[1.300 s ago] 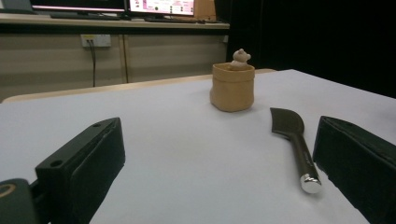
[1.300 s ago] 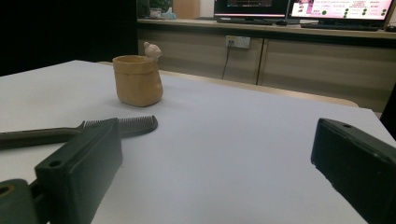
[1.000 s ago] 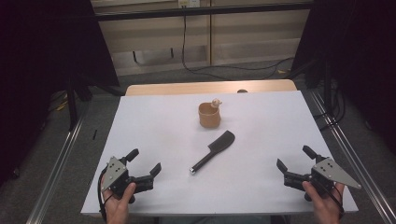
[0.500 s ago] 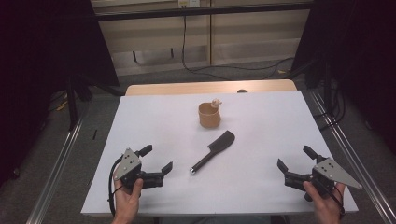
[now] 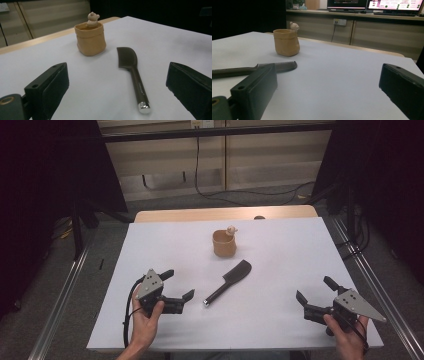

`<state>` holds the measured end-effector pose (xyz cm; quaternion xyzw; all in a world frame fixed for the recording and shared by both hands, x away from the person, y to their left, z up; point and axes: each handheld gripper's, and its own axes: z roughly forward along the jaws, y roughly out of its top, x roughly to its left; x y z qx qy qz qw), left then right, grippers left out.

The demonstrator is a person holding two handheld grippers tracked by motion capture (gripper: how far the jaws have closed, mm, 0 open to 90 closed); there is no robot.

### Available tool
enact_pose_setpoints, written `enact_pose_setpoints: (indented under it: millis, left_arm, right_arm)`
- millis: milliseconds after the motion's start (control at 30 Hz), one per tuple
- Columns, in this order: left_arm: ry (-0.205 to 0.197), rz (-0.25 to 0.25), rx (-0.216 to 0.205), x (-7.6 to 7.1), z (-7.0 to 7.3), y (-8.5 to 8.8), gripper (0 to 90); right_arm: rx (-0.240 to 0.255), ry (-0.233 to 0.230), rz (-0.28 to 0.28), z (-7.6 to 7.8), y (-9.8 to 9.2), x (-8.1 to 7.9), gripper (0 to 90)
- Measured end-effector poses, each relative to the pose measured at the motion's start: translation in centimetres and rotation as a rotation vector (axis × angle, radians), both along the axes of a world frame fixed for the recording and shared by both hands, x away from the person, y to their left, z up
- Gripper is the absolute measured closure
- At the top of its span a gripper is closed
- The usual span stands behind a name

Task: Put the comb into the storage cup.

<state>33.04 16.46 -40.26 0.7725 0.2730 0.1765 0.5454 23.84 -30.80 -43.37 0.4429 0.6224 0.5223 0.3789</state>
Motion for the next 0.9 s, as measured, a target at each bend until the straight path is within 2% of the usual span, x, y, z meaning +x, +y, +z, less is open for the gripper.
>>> enact_pose_setpoints:
  millis: [67, 133, 233, 300, 567, 633, 767, 900]
  left_arm:
    - [0.015, -0.010, 0.013, 0.3, 0.0, -0.3, 4.6]
    - [0.016, -0.049, 0.013, 0.6, -0.2, -0.7, 4.3]
    - [0.023, -0.067, 0.041, 1.1, -0.4, -1.4, 4.3]
    - [0.033, -0.080, 0.032, 1.3, -0.5, -1.8, 5.1]
    - [0.037, -0.077, 0.035, 2.0, 0.0, -2.6, 4.4]
    - [0.051, -0.087, 0.055, 2.3, 0.0, -3.0, 4.2]
    - [0.086, -0.109, 0.059, 2.6, -0.2, -3.7, 4.1]
    - [0.092, -0.121, 0.085, 3.0, 0.3, -4.2, 5.0]
  right_arm:
    - [-0.001, -0.002, -0.001, 0.0, 0.0, 0.0, 1.0]
    - [-0.001, -0.001, 0.000, 0.0, 0.0, 0.0, 1.0]
    - [-0.002, -0.003, 0.000, 0.0, 0.0, 0.0, 1.0]
    - [-0.004, -0.003, 0.005, 0.0, 0.0, 0.0, 1.0]
    - [-0.002, -0.003, 0.008, 0.0, 0.0, 0.0, 1.0]
    - [-0.003, -0.003, 0.003, 0.0, 0.0, 0.0, 1.0]
    - [-0.004, -0.005, 0.005, 0.0, 0.0, -0.1, 1.0]
    - [0.000, -0.003, 0.007, 0.0, 0.0, 0.0, 1.0]
